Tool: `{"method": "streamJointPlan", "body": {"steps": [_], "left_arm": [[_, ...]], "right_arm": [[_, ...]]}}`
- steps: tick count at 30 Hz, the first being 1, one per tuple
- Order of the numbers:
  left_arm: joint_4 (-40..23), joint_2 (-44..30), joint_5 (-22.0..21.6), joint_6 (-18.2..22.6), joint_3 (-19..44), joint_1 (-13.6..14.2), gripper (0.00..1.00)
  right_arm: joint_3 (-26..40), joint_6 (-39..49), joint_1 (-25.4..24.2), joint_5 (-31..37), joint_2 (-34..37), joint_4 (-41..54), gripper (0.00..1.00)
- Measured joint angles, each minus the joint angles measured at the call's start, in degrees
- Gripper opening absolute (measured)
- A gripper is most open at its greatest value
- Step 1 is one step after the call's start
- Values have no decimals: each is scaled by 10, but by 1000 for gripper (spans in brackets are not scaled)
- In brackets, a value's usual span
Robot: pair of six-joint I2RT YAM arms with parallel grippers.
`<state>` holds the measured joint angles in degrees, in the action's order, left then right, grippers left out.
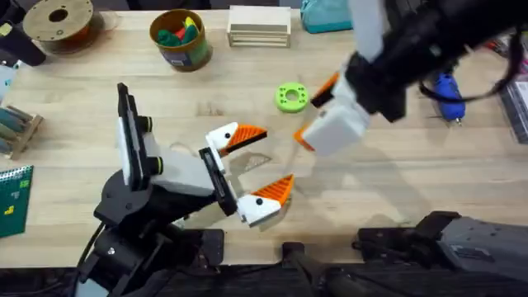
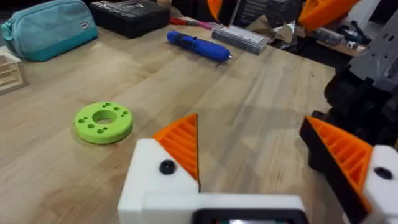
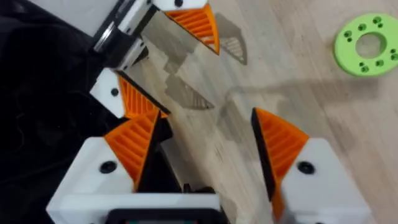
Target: Pick up the gripper from the table and insert it into the empty holder that is missing its gripper. Then pick up a screw, insert it into the mounting hole, and use the screwdriver to tighten it. Finally, clean up the table by picking up the vegetable and placing it into the bucket.
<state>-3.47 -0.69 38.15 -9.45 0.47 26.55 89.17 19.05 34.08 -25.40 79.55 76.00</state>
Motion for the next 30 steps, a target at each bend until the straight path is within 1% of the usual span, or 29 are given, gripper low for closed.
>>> {"method": "streamJointPlan", "body": {"steps": [7, 10, 13, 20, 28, 29, 30], "left_arm": [[0, 0, 0, 0, 0, 0, 985], [0, 0, 0, 0, 0, 0, 985], [0, 0, 0, 0, 0, 0, 985], [0, 0, 0, 0, 0, 0, 985], [0, 0, 0, 0, 0, 0, 988], [0, 0, 0, 0, 0, 0, 972], [0, 0, 0, 1, 0, 0, 876]], "right_arm": [[-109, 0, -36, -27, -109, -37, 860], [-139, -2, -40, -40, -149, -52, 861], [-156, -4, -41, -58, -173, -57, 861], [-165, -6, -41, -95, -181, -55, 861], [-166, -5, -41, -107, -181, -55, 861], [-166, -5, -41, -107, -181, -55, 861], [-167, -5, -41, -107, -181, -55, 861]]}}
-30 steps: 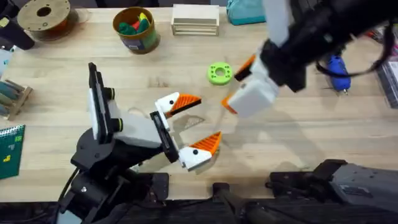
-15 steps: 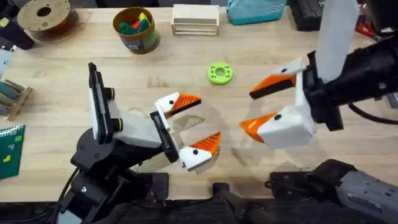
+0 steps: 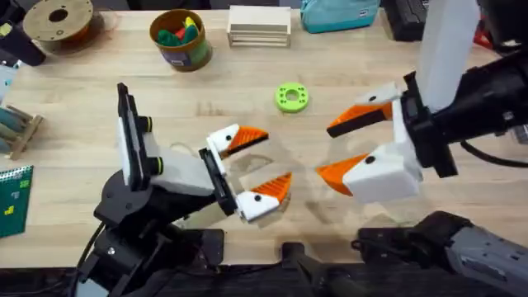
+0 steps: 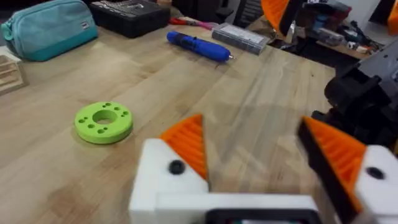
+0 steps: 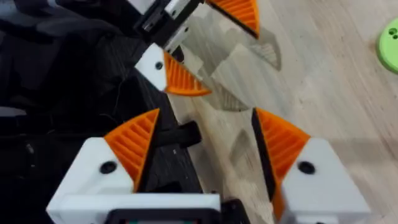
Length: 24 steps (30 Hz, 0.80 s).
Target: Pick up the gripper from the table and insert it into the empty holder that is missing its gripper. Then pick up a screw, insert it into the mounting hole, and use the screwdriver to tighten it. Finally, clean up the table by picking up the vegetable and placing it into the bucket.
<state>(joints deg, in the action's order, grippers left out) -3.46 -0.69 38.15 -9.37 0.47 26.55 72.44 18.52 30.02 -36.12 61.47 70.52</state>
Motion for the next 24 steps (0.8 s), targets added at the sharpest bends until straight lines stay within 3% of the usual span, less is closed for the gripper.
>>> {"method": "streamJointPlan", "body": {"steps": [8, 18, 21, 24], "left_arm": [[0, 0, 0, 2, 0, 0, 34], [0, 0, 0, 3, 0, 0, 5], [0, 0, 0, 3, 0, 0, 5], [0, 0, 0, 3, 0, 0, 5]], "right_arm": [[-18, 1, 0, 0, 0, 2, 861], [-19, 12, 0, 4, 0, 8, 863], [-19, -2, -2, 35, 2, 2, 863], [-19, -31, -40, 107, 34, -18, 863]]}}
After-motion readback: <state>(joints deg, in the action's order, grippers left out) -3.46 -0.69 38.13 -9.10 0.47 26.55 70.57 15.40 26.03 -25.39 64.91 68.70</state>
